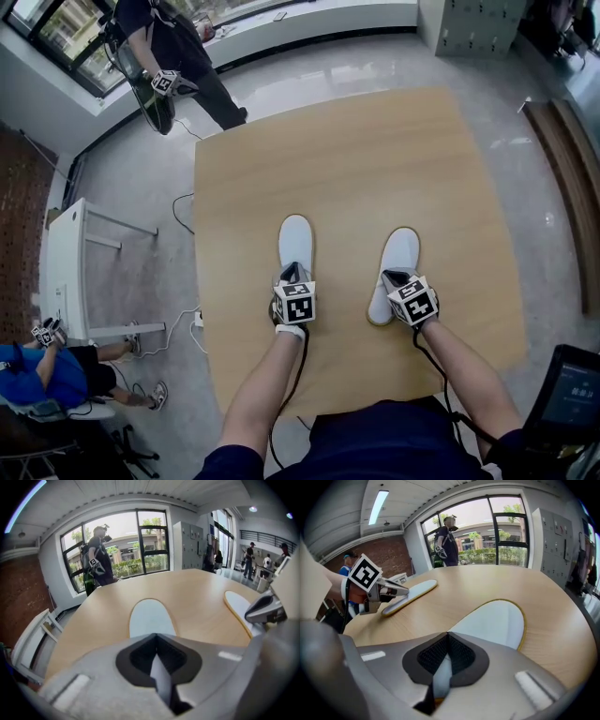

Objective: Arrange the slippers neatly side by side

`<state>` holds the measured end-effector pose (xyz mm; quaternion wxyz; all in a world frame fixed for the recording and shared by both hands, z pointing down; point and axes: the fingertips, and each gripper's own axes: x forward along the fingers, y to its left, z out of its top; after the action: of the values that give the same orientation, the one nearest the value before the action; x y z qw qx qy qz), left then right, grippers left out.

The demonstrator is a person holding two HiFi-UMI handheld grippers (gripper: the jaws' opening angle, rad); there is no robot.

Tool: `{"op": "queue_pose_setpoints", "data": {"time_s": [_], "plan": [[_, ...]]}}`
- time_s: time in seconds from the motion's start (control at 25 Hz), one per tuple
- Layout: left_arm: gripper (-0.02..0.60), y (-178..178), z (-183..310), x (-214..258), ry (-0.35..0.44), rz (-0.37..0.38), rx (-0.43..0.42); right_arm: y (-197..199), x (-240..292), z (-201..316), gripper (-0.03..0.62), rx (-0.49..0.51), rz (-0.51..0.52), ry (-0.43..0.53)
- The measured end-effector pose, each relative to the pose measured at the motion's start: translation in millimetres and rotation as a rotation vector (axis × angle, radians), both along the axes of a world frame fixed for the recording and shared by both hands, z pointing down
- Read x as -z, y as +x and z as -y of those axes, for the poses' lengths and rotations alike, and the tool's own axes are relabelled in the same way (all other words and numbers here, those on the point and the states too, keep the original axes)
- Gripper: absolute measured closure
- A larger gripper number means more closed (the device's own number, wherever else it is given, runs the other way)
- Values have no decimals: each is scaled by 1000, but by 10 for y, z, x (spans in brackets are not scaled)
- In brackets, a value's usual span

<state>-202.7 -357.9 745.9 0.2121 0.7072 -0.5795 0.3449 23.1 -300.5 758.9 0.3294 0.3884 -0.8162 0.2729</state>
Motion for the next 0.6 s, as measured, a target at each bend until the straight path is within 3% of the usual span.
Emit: {"op": "queue_pose_setpoints", "data": {"time_s": [0.16,0.28,0.36,0.6], "plan": [[578,13,180,131,-36,-60,-47,31,-45,31,585,127,2,-52],[578,-36,284,17,-81,-7,-164,-12,-19,44,585,128,6,-34],[578,-37,283,-40,-110,5,-197,-14,18,42,585,113,-18,3],[578,63,45,-9,-125,-174,13,11,-12,66,585,91,-8,35]]}}
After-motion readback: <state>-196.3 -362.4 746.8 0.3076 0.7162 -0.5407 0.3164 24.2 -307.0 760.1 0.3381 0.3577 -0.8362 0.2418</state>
